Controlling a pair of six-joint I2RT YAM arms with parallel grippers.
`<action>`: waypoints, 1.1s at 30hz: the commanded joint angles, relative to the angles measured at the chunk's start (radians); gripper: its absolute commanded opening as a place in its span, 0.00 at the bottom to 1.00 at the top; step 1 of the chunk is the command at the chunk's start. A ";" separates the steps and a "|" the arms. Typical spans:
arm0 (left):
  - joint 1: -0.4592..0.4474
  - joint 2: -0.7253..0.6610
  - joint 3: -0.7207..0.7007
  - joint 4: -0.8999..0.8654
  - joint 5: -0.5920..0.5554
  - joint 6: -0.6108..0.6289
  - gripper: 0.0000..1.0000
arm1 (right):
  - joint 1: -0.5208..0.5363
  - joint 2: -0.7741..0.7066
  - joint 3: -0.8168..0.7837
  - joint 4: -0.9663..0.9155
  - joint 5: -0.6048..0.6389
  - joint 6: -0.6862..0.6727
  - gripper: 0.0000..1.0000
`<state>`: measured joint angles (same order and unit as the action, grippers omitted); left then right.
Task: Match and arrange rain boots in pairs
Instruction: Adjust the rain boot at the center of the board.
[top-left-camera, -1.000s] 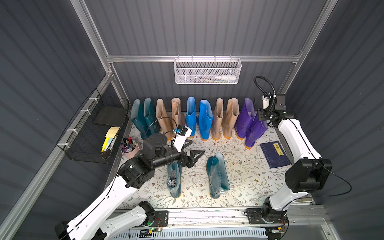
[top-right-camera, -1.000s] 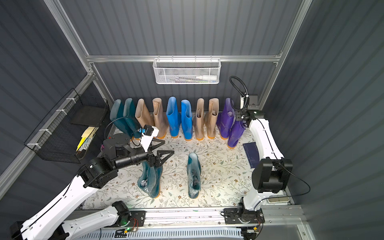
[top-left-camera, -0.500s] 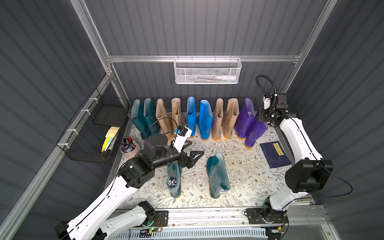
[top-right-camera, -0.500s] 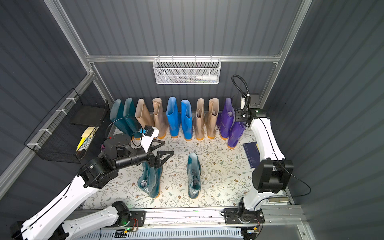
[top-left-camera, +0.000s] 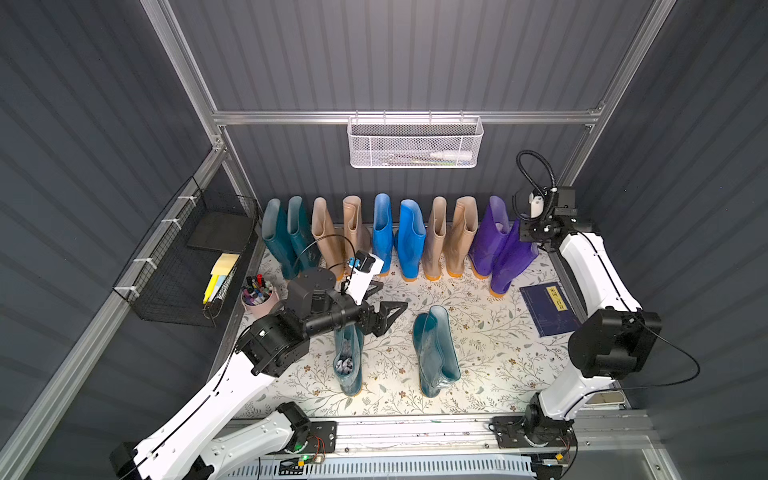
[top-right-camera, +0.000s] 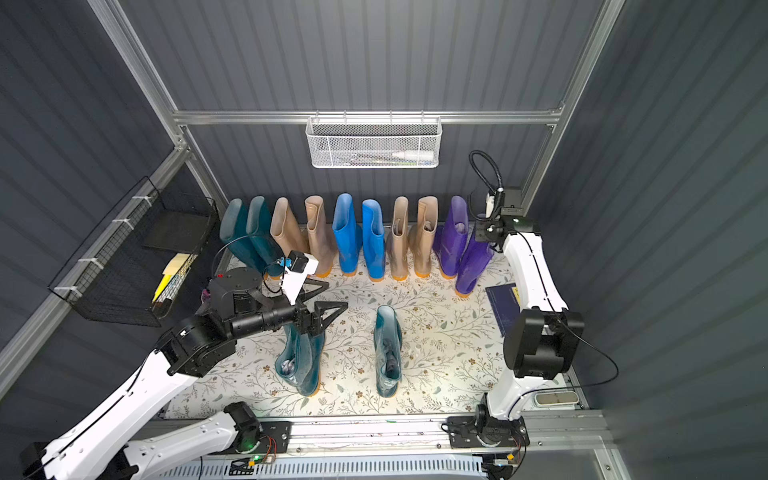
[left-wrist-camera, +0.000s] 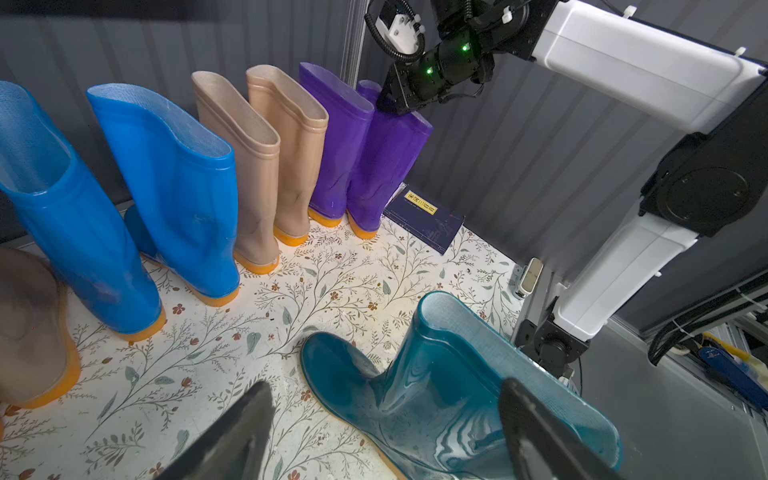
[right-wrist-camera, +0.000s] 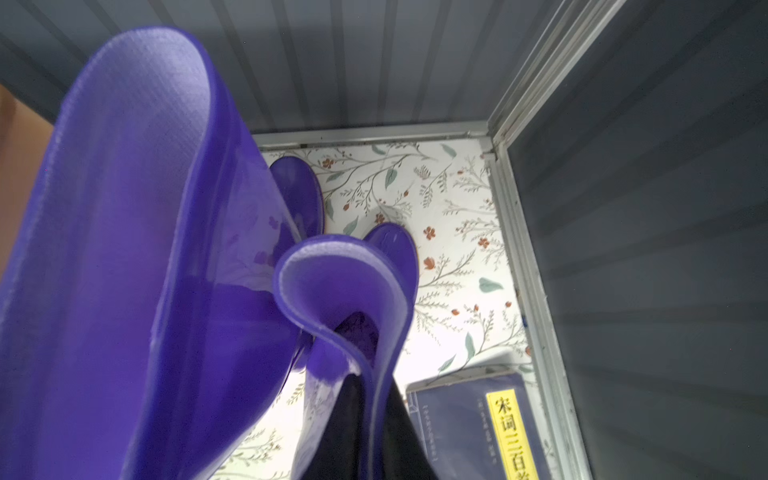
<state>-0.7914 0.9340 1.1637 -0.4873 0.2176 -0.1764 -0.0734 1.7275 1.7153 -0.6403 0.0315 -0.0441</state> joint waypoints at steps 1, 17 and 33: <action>-0.003 -0.003 0.013 -0.017 -0.012 0.003 0.87 | -0.015 0.016 -0.003 0.131 -0.015 -0.062 0.09; -0.003 0.037 0.057 -0.023 -0.030 0.000 0.87 | -0.051 0.110 0.017 0.402 -0.181 -0.228 0.05; -0.003 0.057 0.074 -0.047 -0.055 0.009 0.86 | -0.058 0.169 0.078 0.328 -0.415 -0.326 0.10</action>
<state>-0.7914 0.9829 1.2102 -0.5167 0.1745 -0.1761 -0.1318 1.9079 1.7710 -0.3214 -0.3054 -0.3229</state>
